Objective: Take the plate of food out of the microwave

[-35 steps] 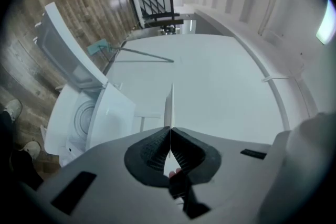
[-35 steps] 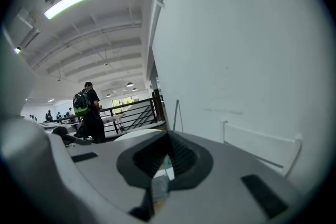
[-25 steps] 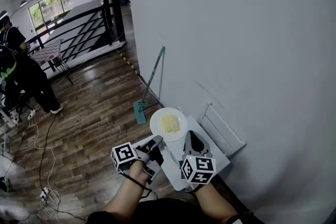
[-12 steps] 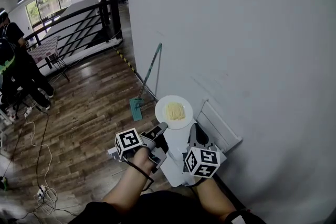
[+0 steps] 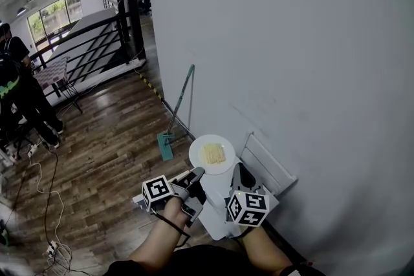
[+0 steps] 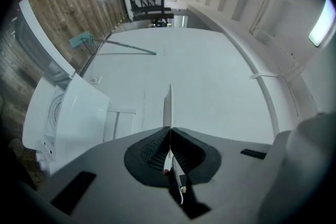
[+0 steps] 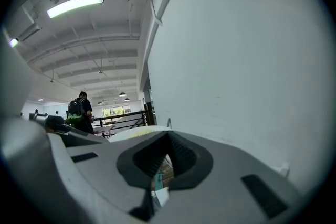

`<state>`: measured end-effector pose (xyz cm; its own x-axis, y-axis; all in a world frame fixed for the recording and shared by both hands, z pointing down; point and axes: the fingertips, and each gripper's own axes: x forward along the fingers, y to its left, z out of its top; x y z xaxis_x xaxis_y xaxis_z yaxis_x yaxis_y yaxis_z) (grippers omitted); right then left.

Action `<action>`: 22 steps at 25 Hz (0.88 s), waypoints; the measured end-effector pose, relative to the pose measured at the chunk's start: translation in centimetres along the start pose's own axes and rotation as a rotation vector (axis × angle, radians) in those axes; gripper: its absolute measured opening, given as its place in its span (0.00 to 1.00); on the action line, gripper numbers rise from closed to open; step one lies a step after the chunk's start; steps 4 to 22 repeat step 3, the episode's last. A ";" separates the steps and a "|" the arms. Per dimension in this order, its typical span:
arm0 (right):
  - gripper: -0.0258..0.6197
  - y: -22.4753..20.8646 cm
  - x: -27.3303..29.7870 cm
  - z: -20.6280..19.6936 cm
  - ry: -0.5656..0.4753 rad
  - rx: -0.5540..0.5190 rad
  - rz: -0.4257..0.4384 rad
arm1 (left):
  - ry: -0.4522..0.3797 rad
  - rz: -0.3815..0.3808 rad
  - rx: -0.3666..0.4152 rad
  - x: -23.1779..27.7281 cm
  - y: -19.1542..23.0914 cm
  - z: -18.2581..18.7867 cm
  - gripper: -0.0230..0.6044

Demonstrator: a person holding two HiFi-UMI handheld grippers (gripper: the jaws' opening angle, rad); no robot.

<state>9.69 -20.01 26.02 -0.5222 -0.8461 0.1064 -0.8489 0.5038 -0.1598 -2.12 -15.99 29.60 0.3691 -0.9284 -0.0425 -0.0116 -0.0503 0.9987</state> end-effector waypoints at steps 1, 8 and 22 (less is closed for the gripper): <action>0.06 0.1 0.0 -0.2 0.006 0.002 0.000 | 0.000 -0.005 -0.011 -0.2 -0.1 -0.1 0.05; 0.06 0.3 -0.2 -0.5 0.017 0.007 0.000 | 0.001 -0.009 -0.027 -0.5 -0.2 -0.3 0.05; 0.06 0.3 -0.2 -0.5 0.017 0.007 0.000 | 0.001 -0.009 -0.027 -0.5 -0.2 -0.3 0.05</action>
